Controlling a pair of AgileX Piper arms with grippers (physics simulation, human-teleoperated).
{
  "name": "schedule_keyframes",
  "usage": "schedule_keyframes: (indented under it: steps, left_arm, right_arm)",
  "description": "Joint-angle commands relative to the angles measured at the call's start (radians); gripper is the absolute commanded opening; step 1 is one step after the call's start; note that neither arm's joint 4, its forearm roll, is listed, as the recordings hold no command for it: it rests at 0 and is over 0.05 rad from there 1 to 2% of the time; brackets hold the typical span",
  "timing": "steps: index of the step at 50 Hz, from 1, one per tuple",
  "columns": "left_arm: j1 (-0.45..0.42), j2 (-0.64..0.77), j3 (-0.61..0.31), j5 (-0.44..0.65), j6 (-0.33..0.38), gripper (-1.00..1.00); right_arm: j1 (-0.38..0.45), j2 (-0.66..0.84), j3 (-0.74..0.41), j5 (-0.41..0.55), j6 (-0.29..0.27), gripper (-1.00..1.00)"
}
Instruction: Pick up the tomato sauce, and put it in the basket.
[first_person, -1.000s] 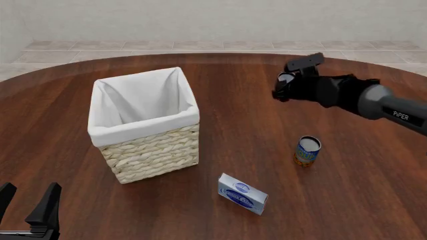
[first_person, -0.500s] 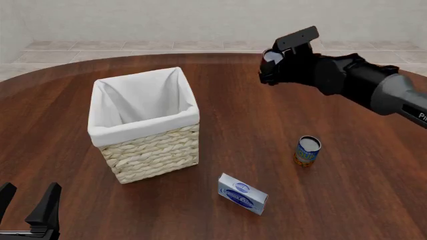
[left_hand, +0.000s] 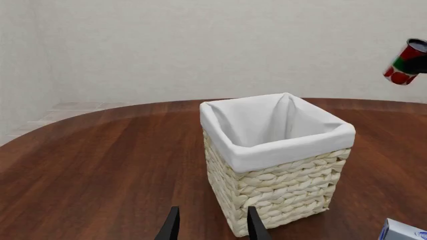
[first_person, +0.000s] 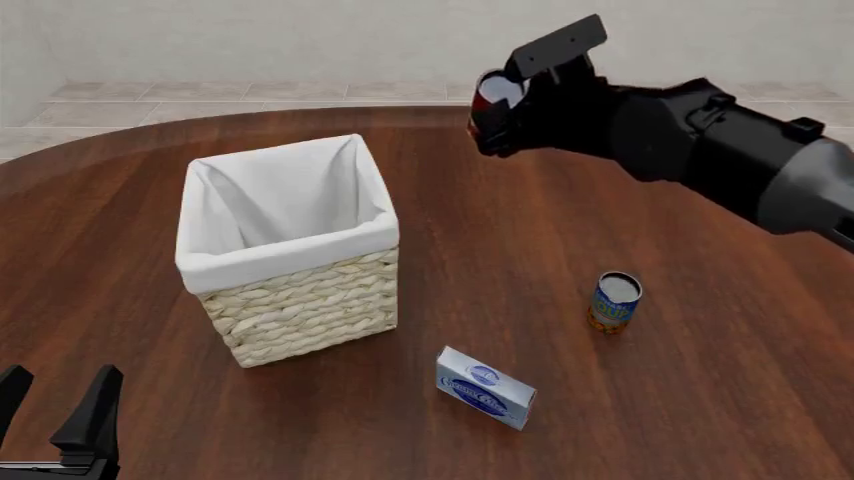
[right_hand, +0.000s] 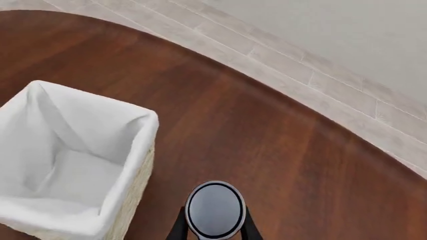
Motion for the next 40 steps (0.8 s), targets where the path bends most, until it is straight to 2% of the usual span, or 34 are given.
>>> schedule_keyframes:
  steps: [1,8,11,22,40]
  left_arm:
    - [0.0,0.0,0.0,0.0,0.0,1.0]
    - [0.0,0.0,0.0,0.0,0.0,1.0]
    - [0.0,0.0,0.0,0.0,0.0,1.0]
    - [0.0,0.0,0.0,0.0,0.0,1.0]
    - [0.0,0.0,0.0,0.0,0.0,1.0]
  right_arm:
    - [0.079,-0.033,-0.031,0.029,0.019,-1.0]
    - [0.119,-0.046,-0.048,0.045,0.014,-1.0]
    - [0.157,-0.058,-0.049,0.055,0.029,-1.0]
    - [0.204,-0.059,-0.079,0.078,0.031,-1.0]
    - [0.281,0.008,-0.144,0.098,0.046,-1.0]
